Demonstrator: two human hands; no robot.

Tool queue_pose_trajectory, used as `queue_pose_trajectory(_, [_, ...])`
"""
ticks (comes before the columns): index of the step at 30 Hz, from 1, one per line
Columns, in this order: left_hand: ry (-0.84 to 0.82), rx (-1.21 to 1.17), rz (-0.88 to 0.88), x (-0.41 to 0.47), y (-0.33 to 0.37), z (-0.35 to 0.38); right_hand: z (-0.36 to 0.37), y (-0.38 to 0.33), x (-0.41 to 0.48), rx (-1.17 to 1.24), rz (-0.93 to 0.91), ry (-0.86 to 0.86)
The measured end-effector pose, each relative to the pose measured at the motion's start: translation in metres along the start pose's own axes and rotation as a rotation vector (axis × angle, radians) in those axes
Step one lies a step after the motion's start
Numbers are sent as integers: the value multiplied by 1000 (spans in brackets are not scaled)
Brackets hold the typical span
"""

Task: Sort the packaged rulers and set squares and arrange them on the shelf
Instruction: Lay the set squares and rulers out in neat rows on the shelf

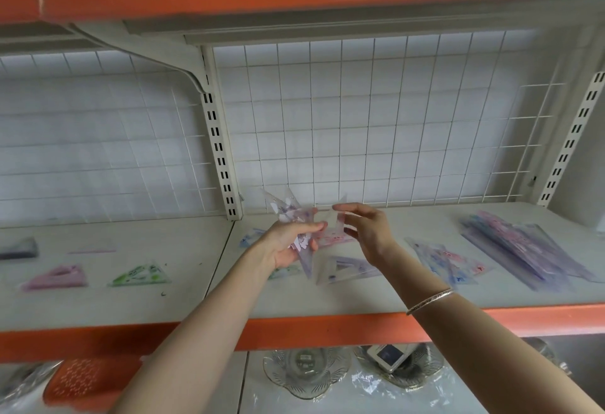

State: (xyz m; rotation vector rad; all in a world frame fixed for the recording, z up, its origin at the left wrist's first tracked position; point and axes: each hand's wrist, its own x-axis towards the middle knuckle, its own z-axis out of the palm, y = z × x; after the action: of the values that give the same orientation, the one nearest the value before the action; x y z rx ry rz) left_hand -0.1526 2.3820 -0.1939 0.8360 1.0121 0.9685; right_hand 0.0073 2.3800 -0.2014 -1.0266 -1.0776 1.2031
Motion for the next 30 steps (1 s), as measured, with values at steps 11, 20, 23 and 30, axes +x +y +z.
queue_pose_trajectory(11, [151,-60,238,1,-8,12,5,-1,-8,104,138,63])
queue_pose_trajectory(20, [166,19,216,0,-13,14,-6,2,0,-567,-148,210])
queue_pose_trajectory(23, [196,34,223,2,-13,15,-10,3,-1,-565,-145,185])
queue_pose_trajectory(30, [170,168,402,8,-14,23,-17,-6,3,-575,-90,145])
